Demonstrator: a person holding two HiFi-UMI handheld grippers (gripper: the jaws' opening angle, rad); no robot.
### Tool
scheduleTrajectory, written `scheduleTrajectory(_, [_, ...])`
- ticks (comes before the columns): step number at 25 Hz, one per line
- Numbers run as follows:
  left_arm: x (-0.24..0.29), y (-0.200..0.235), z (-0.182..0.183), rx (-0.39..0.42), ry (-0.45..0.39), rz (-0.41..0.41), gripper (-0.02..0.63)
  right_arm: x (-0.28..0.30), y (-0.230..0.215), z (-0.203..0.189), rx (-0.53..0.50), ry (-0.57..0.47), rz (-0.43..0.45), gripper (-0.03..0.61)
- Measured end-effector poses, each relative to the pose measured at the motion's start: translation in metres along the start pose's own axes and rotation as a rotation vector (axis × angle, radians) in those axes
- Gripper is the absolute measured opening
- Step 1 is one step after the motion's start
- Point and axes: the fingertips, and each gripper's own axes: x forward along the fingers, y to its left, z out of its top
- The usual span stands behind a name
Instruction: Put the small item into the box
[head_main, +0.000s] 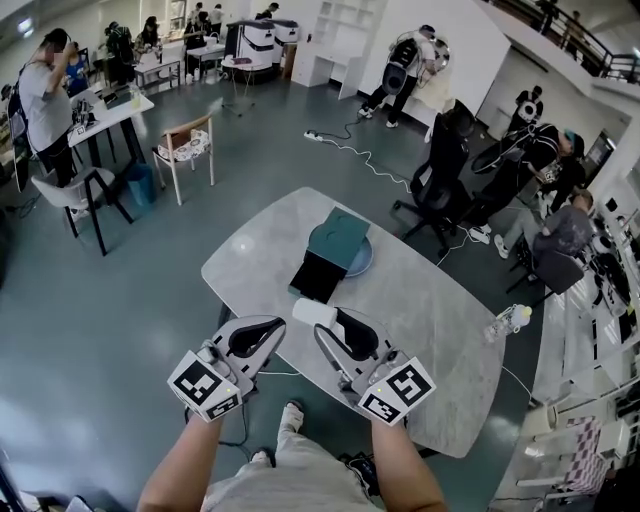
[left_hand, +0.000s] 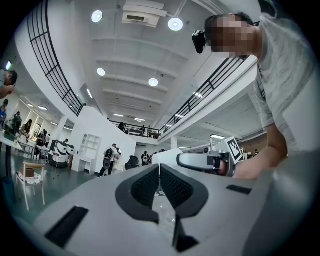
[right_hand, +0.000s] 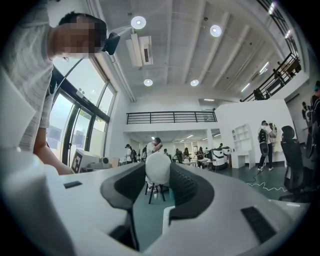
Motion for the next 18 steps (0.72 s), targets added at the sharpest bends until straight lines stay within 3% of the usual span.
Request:
scheduleTrajectory(12, [0.089, 0.085, -0.007, -0.007, 0.015, -0.009, 0.021, 0.054, -0.104, -0.015, -0.002, 0.038, -0.015, 0.167])
scheduleTrajectory(18, [0.122, 0.105, -0.015, -0.019, 0.022, -0.028, 0.021, 0.067, -0.138, -0.024, 0.004, 0.048, -0.02, 0.167])
